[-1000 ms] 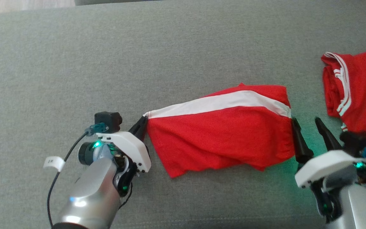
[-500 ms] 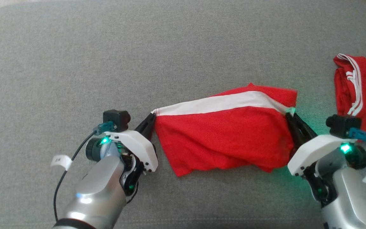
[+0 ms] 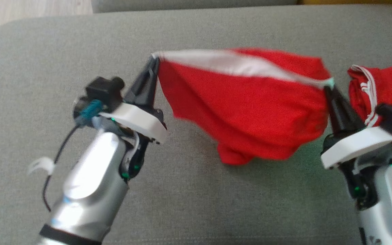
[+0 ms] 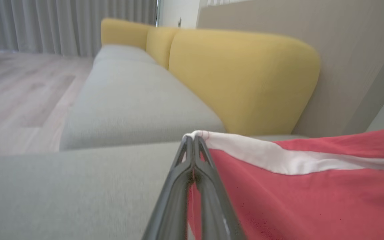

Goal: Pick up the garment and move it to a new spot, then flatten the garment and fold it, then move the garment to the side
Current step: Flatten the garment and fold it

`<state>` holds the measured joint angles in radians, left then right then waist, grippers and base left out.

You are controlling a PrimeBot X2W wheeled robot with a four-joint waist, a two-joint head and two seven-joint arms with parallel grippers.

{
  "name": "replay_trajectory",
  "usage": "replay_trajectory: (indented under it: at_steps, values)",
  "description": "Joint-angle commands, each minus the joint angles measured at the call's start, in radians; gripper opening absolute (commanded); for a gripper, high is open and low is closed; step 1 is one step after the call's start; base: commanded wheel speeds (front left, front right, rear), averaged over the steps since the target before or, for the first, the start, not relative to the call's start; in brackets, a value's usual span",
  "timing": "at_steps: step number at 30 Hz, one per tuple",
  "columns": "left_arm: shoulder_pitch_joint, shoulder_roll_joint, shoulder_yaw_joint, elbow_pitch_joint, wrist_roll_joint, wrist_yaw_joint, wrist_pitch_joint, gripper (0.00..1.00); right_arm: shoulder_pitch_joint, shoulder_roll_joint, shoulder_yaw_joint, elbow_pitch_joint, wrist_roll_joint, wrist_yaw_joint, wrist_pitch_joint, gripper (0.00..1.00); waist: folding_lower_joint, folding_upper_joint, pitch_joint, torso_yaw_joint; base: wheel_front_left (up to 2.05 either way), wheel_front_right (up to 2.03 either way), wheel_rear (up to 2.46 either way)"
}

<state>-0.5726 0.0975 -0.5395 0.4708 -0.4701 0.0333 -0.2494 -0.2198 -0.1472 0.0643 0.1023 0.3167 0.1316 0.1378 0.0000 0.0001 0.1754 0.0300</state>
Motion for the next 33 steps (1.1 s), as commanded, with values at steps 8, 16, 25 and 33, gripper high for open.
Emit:
replay_trajectory:
  at_steps: [8, 16, 25, 33]
  values:
    - [0.026, 0.097, 0.124, -0.413, 0.101, 0.035, -0.012, 0.00, -0.084, -0.015, -0.059, -0.299, 0.022, -0.001, 0.045, 0.00, 0.0000, -0.0001, -0.098, -0.006, 0.00, 0.00, 0.00]
    - [0.001, 0.137, 0.152, -0.601, 0.114, 0.070, 0.054, 0.00, -0.107, -0.007, -0.103, -0.427, 0.046, -0.001, 0.160, 0.00, 0.0000, -0.0001, -0.162, -0.006, 0.00, 0.00, 0.00]
    - [0.026, 0.156, 0.162, -0.694, 0.096, 0.092, 0.117, 0.00, -0.080, 0.020, -0.112, -0.472, 0.079, -0.001, 0.248, 0.00, 0.0000, -0.0001, -0.168, -0.008, 0.00, 0.00, 0.00]
    - [-0.054, 0.128, 0.160, -0.561, 0.042, 0.041, 0.095, 0.00, -0.159, 0.039, -0.118, -0.357, 0.110, -0.001, 0.262, 0.00, 0.0000, -0.0001, -0.102, -0.006, 0.00, 0.00, 0.00]
